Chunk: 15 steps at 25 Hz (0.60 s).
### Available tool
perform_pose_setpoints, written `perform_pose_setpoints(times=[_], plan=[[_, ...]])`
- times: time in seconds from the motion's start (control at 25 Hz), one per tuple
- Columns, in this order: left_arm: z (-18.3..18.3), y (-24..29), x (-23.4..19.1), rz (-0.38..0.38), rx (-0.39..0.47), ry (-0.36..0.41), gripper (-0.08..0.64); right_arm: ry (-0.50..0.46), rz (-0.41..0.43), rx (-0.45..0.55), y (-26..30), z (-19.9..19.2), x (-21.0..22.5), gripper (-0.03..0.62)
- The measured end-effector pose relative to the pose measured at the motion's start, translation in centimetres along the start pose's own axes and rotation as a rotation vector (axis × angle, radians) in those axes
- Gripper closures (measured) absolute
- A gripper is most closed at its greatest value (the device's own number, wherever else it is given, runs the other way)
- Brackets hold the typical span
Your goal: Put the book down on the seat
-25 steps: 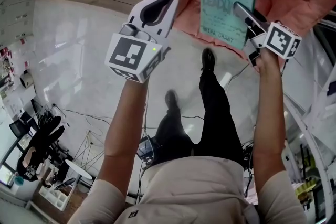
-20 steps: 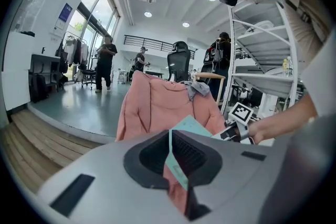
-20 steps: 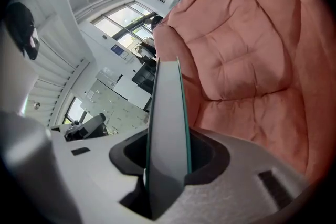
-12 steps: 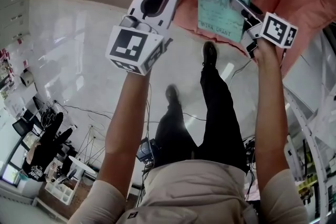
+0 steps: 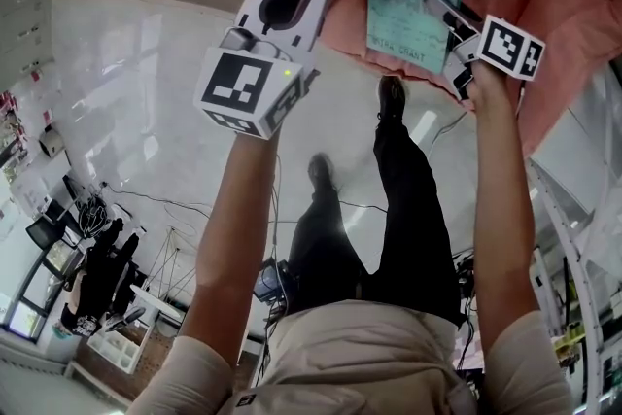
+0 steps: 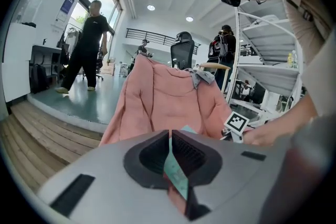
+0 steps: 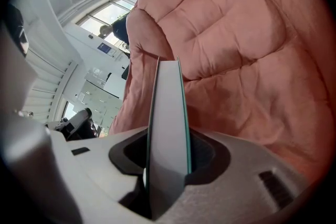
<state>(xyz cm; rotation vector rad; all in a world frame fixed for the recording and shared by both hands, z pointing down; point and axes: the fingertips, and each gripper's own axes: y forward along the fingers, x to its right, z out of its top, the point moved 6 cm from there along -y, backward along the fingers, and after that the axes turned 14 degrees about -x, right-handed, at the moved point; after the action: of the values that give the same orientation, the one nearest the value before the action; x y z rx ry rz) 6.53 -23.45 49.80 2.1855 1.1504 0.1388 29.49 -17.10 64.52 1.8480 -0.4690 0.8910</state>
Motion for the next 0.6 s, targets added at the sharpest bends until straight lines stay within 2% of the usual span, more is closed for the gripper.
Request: perform_pose_setpoints(times=[0.24, 0.44, 0.6], plan=[[0.0, 0.5, 0.1, -0.006, -0.002, -0.005, 0.538, 0.004, -0.032, 0.001, 0.7, 0.2, 1.3, 0.43], [-0.3, 0.6, 0.2, -0.007, -0.007, -0.011, 0.538, -0.024, -0.115, -0.028, 1.0, -0.2, 2.9, 0.386], [-0.2, 0.4, 0.2, -0.008, -0.008, -0.013, 0.538, -0.089, -0.226, -0.069, 1.2, -0.3, 3.7, 0.317]])
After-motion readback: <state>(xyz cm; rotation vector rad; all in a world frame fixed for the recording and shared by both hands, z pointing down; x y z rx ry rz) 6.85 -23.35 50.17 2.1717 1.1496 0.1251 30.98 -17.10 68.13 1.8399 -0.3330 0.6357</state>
